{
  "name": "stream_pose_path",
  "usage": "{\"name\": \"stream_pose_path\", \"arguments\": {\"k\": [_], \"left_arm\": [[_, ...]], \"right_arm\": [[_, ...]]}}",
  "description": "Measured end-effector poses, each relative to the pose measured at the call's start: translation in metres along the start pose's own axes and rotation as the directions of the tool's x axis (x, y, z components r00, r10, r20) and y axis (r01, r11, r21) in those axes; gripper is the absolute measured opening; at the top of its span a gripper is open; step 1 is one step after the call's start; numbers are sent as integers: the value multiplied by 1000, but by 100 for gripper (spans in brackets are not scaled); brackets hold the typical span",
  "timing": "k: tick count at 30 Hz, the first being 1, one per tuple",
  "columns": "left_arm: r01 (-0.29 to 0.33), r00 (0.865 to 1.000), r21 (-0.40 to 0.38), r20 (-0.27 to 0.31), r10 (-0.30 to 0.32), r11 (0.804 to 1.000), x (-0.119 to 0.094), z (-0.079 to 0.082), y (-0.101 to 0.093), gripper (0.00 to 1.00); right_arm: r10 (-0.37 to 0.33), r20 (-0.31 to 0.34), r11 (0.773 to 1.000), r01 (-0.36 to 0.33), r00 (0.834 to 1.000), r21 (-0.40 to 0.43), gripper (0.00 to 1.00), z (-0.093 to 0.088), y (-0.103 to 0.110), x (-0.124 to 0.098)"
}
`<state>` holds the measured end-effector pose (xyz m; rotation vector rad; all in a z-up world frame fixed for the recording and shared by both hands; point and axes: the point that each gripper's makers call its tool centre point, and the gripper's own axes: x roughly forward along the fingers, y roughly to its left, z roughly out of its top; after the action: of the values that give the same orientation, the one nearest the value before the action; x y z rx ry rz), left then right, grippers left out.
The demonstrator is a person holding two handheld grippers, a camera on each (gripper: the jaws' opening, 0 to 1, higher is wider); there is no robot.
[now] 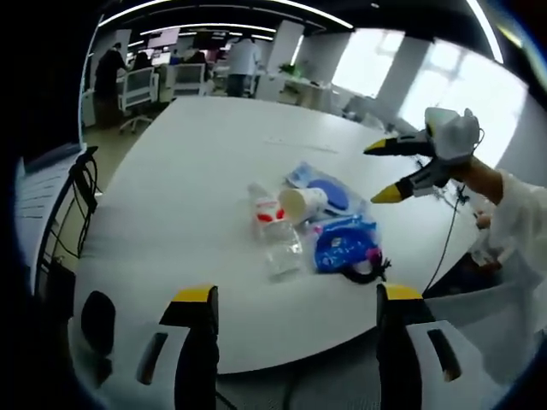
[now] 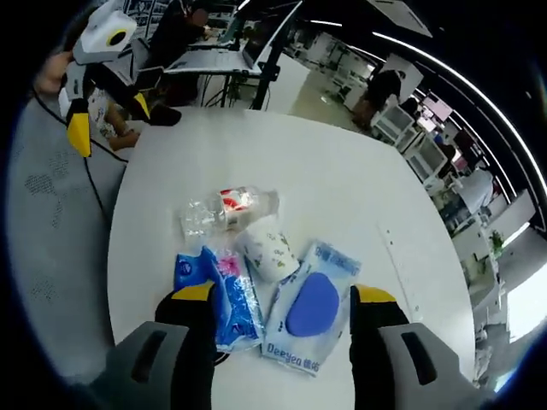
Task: Arrange the tabletop items into an orderly group along one side of the table until the central work area is clear of visible clutter.
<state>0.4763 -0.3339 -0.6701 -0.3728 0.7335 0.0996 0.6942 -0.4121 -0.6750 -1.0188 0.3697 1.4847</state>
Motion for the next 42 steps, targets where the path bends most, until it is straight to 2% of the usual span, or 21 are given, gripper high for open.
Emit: {"name": "stream_pose_path", "arguments": {"k": [13,16,20,27,31,37,42], "left_arm": [[-46,999,-49,2,47,998,-4,-7,22,72],[-49,999,-45,14,49,998,-3,-3,21,71],[-49,999,-23,-11,49,999,-2,-8,20,72],[-47,999,-17,1,47,999,-2,-6,19,74],[-40,999,-41,4,40,998,-2,-7,20,74],[-50,999,-51,6,51,997,-3,-7,23,74],[-50,999,-44,-7,50,998,-3,-10,22,74]], "right_arm": [[55,-12,996,-56,998,-64,59,13,-3,33],[66,-8,994,-66,998,-84,58,14,-4,44],[86,-9,992,-86,996,-89,58,16,-3,53],[123,-12,987,-124,992,-106,58,18,-2,71],[142,-14,982,-143,990,-122,58,20,-1,78],[196,-20,970,-197,980,-145,58,19,4,96],[233,-33,958,-235,972,-166,58,20,9,103]]}}
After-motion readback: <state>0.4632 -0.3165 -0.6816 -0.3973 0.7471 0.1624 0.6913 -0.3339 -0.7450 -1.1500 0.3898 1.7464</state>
